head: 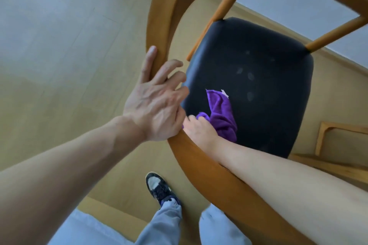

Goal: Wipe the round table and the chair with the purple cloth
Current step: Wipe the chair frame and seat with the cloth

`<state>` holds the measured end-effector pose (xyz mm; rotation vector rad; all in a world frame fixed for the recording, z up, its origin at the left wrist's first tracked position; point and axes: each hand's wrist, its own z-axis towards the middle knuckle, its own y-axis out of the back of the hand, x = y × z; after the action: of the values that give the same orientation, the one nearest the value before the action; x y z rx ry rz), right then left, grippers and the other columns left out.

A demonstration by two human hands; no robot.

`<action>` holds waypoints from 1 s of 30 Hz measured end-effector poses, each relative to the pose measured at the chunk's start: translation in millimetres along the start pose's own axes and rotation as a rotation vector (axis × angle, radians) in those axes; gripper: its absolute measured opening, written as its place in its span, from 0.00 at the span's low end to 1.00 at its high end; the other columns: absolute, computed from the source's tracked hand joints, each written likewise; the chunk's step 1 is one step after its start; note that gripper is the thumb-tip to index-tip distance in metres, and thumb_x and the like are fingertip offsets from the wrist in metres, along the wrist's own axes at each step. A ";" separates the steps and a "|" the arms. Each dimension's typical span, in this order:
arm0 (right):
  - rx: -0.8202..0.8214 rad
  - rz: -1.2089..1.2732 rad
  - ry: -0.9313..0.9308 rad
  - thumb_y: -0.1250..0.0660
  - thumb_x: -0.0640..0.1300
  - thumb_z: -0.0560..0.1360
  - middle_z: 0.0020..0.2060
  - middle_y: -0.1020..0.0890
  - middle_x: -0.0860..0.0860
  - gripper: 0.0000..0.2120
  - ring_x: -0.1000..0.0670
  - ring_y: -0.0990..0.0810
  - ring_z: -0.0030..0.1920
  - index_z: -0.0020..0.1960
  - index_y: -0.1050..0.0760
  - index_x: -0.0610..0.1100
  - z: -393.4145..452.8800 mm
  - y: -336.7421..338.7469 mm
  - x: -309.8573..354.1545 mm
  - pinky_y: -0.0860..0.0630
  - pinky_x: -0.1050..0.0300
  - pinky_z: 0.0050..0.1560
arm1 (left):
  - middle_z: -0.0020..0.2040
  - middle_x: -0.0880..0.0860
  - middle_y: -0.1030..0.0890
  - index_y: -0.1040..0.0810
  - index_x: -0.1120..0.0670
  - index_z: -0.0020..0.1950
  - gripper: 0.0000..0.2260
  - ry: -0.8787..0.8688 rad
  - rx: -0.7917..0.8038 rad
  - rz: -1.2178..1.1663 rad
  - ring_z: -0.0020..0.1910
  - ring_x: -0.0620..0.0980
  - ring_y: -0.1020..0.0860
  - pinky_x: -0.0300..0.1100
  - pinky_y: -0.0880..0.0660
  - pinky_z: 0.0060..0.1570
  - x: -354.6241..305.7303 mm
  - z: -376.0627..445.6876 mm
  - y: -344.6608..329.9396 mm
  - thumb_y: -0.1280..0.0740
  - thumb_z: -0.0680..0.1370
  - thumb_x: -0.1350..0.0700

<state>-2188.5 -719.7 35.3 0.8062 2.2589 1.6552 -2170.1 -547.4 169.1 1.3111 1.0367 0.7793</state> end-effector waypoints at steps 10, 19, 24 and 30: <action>0.009 0.048 0.226 0.28 0.37 0.64 0.36 0.21 0.42 0.05 0.40 0.21 0.33 0.39 0.21 0.42 -24.9 -8.1 -30.2 0.26 0.47 0.27 | 0.64 0.50 0.21 0.17 0.49 0.53 0.16 0.367 0.066 -0.166 0.77 0.53 0.38 0.61 0.56 0.79 -92.4 -43.5 -12.2 0.44 0.79 0.49; 0.362 -0.147 0.318 0.41 0.46 0.82 0.62 0.30 0.44 0.15 0.42 0.27 0.59 0.66 0.25 0.47 -65.3 -11.5 -35.0 0.34 0.47 0.50 | 0.83 0.55 0.53 0.47 0.54 0.83 0.34 0.698 0.051 -0.073 0.82 0.51 0.58 0.55 0.55 0.80 -132.4 -41.0 -24.2 0.47 0.77 0.46; 0.438 -0.103 0.428 0.35 0.44 0.78 0.53 0.32 0.47 0.13 0.44 0.26 0.53 0.62 0.25 0.46 -81.6 -3.0 -60.2 0.31 0.48 0.46 | 0.83 0.56 0.58 0.51 0.56 0.83 0.36 1.007 -0.025 -0.113 0.82 0.53 0.60 0.55 0.53 0.80 -174.3 -33.0 -29.1 0.45 0.77 0.46; 0.240 0.003 0.397 0.37 0.47 0.79 0.57 0.30 0.47 0.17 0.43 0.24 0.57 0.67 0.32 0.47 -57.0 -7.6 -53.2 0.28 0.47 0.50 | 0.83 0.57 0.55 0.51 0.58 0.83 0.37 1.148 -0.095 -0.145 0.82 0.54 0.58 0.55 0.53 0.80 -294.9 -30.2 -53.1 0.43 0.77 0.47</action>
<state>-2174.6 -796.6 40.2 0.5652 2.7674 1.6892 -2313.0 -812.4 165.1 0.6161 1.9162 1.4982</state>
